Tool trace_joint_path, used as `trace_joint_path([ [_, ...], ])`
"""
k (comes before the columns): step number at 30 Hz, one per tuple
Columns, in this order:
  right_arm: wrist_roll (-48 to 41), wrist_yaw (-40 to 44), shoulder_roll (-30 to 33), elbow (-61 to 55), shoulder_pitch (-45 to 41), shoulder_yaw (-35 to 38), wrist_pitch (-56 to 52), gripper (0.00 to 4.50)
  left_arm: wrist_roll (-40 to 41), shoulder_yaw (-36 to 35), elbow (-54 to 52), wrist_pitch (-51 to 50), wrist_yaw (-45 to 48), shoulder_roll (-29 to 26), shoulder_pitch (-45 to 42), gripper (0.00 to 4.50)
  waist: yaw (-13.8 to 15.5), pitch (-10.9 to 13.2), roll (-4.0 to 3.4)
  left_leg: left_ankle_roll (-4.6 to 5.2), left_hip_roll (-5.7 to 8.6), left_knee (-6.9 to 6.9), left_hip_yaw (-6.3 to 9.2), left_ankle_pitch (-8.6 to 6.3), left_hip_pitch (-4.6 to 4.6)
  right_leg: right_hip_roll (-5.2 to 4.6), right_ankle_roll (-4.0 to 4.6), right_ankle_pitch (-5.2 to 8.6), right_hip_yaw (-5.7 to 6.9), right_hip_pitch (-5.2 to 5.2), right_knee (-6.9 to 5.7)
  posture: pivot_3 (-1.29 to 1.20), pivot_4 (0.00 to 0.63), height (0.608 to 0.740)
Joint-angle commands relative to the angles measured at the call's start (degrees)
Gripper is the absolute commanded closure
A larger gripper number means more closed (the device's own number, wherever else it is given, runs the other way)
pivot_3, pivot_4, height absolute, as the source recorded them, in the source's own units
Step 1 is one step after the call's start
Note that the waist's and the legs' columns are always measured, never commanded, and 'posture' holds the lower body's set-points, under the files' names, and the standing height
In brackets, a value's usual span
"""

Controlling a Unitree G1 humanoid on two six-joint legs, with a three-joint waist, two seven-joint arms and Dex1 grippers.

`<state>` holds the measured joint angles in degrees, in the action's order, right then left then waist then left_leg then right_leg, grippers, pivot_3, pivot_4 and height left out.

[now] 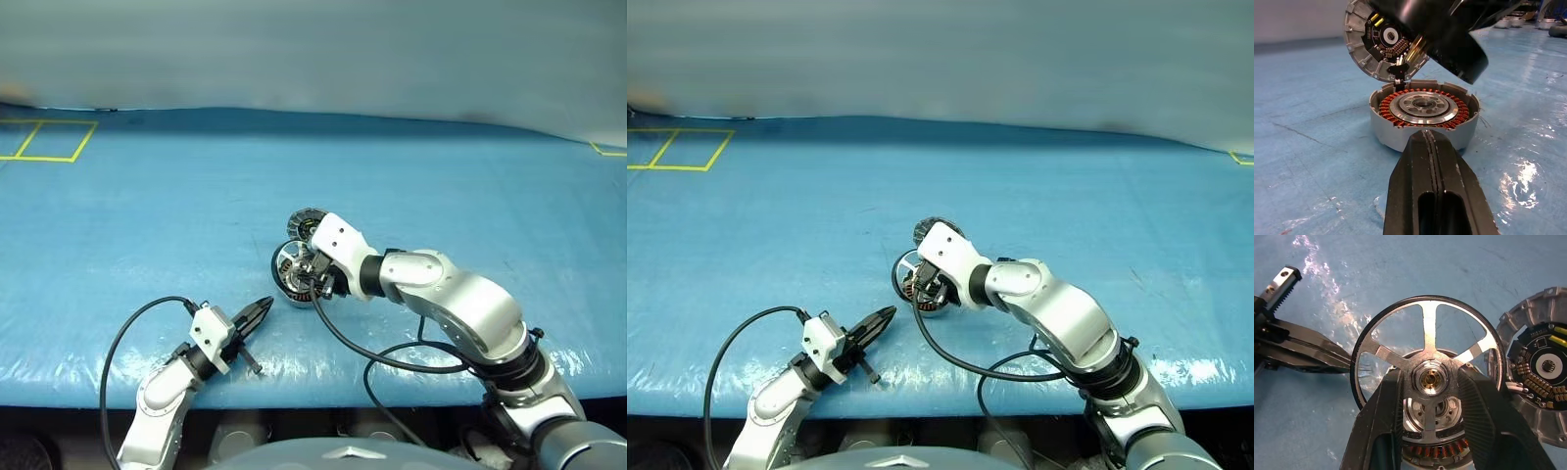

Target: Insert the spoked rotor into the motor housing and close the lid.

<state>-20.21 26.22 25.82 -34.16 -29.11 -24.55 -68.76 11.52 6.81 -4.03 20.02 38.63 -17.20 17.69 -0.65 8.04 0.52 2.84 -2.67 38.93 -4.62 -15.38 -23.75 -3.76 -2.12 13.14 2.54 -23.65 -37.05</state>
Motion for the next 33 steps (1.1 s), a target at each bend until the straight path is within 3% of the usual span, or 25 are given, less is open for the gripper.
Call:
trace_joint_path([
  [1, 1.5, -0.1, 0.7, 0.6, -1.1, -0.7, 1.9, 3.19, -1.3, -0.1, 0.9, 3.4, -1.1, 0.5, 0.5, 4.5, 0.0, 0.0, 0.0, 0.0, 0.0, 0.01, -0.02, 0.0, -0.04, 0.0, -0.03, -0.02, 0.0, 0.0, 0.0, 0.0, 0.15, 0.74],
  [16, 1.7, 2.5, 4.4, 1.0, 0.4, -2.7, 1.2, 3.19, -0.6, 0.7, 1.0, 3.1, -1.1, 0.3, 0.4, 4.5, 0.0, 0.0, -0.02, 0.07, 0.01, 0.03, -0.03, -0.04, -0.04, -0.09, -0.04, -0.02, 0.06, -0.05, 0.02, 0.0, 0.15, 0.74],
  [21, 1.7, 2.5, 3.5, 0.5, 0.4, -2.6, 1.4, 1.58, -0.4, 0.8, 0.6, 2.5, -0.8, 0.0, 0.5, 4.5, 0.0, 0.0, -0.03, 0.07, 0.01, 0.04, -0.03, -0.05, -0.04, -0.11, -0.04, -0.02, 0.09, -0.06, 0.02, 0.0, 0.15, 0.74],
  [27, 1.3, 1.3, 2.1, -0.5, 1.0, -0.1, 0.9, 1.58, 0.1, 0.8, 0.2, 1.6, -0.5, -0.1, 0.6, 4.5, -0.1, 0.0, -0.03, 0.07, 0.01, 0.05, -0.03, -0.05, -0.03, -0.12, -0.04, -0.03, 0.1, -0.09, 0.01, 0.0, 0.15, 0.74],
  [30, 1.2, -0.5, -0.3, -1.3, 2.6, 2.3, 1.4, 2.23, 0.2, 0.9, 0.0, 1.2, -0.4, -0.2, 0.7, 4.5, 0.0, 0.0, -0.03, 0.07, 0.0, 0.04, -0.04, -0.05, -0.05, -0.12, -0.04, -0.03, 0.1, -0.09, 0.01, 0.0, 0.15, 0.74],
  [33, -0.7, 0.1, -0.1, -4.1, 4.6, 5.7, -0.4, 3.19, 0.6, 1.0, -0.4, 0.6, -0.4, -0.1, 1.1, 4.5, 0.0, 0.0, -0.04, 0.07, 0.0, 0.04, -0.03, -0.06, -0.07, -0.13, -0.04, -0.03, 0.12, -0.09, 0.02, 0.0, 0.15, 0.74],
])
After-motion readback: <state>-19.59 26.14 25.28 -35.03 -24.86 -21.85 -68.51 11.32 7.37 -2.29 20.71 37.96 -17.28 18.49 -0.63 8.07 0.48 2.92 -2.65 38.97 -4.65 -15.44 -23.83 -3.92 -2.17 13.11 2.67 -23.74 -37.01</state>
